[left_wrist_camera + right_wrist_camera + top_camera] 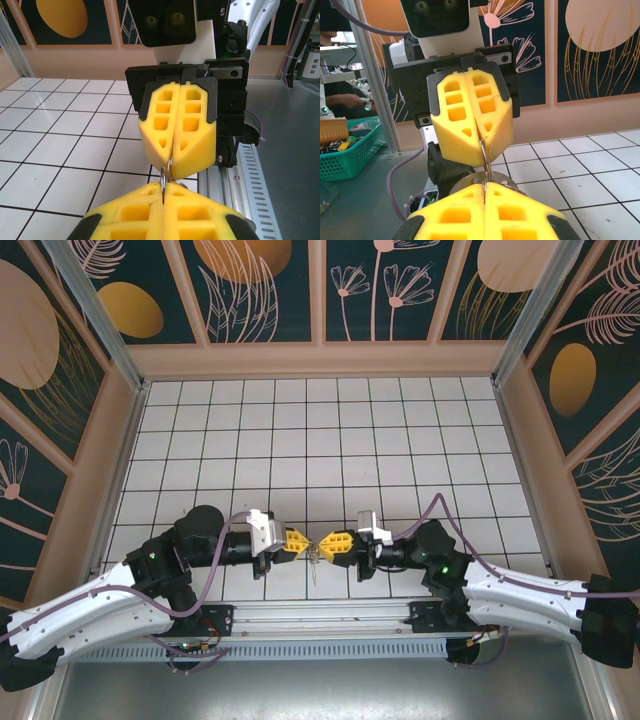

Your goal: Put the keys on the keyring

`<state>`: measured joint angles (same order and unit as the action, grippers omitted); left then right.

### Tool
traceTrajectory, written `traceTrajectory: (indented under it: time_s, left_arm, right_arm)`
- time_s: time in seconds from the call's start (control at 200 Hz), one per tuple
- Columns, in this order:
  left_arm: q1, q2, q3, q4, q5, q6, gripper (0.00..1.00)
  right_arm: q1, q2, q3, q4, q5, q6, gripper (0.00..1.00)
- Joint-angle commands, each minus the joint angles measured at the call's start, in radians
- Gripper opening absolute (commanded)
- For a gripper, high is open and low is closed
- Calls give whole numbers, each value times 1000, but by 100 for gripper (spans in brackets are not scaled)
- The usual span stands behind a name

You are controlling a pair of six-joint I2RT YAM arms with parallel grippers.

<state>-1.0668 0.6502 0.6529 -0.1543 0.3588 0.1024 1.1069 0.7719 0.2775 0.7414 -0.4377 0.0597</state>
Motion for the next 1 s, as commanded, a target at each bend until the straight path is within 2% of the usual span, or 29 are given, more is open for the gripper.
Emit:
traceTrajectory:
  time_s: [0.0, 0.996]
  left_arm:
    - [2, -13, 24, 16, 11, 13, 0]
    - [2, -17, 19, 16, 11, 10, 0]
  right_arm:
    - [-7, -16, -8, 44, 9, 8, 0]
    - [-18, -2, -7, 76, -1, 14, 0]
